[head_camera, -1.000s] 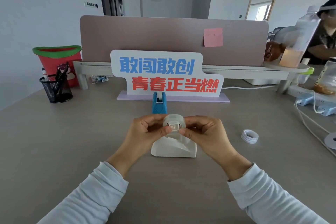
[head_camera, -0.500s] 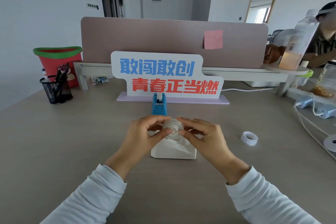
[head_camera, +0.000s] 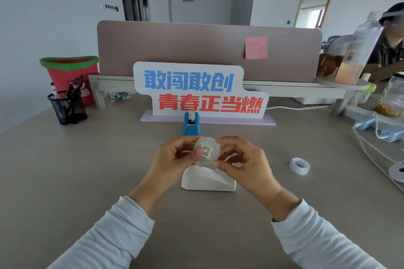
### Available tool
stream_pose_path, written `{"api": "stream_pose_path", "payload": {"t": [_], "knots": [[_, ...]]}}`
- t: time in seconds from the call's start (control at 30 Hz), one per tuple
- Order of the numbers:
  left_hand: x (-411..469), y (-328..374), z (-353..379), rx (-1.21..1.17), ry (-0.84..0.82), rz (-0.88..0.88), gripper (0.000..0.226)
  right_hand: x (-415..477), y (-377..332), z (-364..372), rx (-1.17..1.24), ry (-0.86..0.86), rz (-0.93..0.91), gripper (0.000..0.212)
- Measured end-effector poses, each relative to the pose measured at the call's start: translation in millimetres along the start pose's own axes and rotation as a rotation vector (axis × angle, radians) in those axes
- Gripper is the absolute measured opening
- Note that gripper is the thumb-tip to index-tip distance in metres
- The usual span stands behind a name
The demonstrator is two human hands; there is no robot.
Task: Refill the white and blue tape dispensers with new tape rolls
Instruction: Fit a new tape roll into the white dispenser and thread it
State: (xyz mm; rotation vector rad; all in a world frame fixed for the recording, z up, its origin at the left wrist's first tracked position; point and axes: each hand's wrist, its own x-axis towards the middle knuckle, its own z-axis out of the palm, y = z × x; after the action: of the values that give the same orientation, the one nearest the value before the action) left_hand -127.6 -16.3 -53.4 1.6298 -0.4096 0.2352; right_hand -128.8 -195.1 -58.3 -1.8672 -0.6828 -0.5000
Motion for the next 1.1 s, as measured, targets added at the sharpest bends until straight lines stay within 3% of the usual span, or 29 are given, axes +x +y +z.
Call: {"api": "stream_pose_path", "payload": {"t": [0.1,0.33,0.73,0.87,0.97,1.1], "knots": [[-0.7,2.6,-0.4,0.004,-0.031,0.058,0.027,-0.7,-1.4,-0.2,-0.027,-0.019,-0.024,0.041],[-0.2,0.5,-0.6,-0.005,0.006,0.045,0.025,-2.7,0.2,4.2,-0.043,0.117,-0.074,0.038],[-0.8,-0.7,-0.9,-0.01,-0.003,0.104,0.026,-2.2,-0.9,3.0,-0.015,0.053,-0.076,0.041],[-1.6,-1.2,0.5,0.014,0.031,0.129,0.023,-1.0,-3.2,2.0,0.073,0.059,0.005,0.029],[-3.1,0.4,-1.2,0.102,-0.005,0.17,0.023,-0.4,-1.0,-0.2,0.066,0.068,0.039,0.023],[-0.9,1.6,-8.2,0.322,-0.084,0.217,0.043,-0.7,-1.4,0.1,0.046,0.03,0.029,0.022]]}}
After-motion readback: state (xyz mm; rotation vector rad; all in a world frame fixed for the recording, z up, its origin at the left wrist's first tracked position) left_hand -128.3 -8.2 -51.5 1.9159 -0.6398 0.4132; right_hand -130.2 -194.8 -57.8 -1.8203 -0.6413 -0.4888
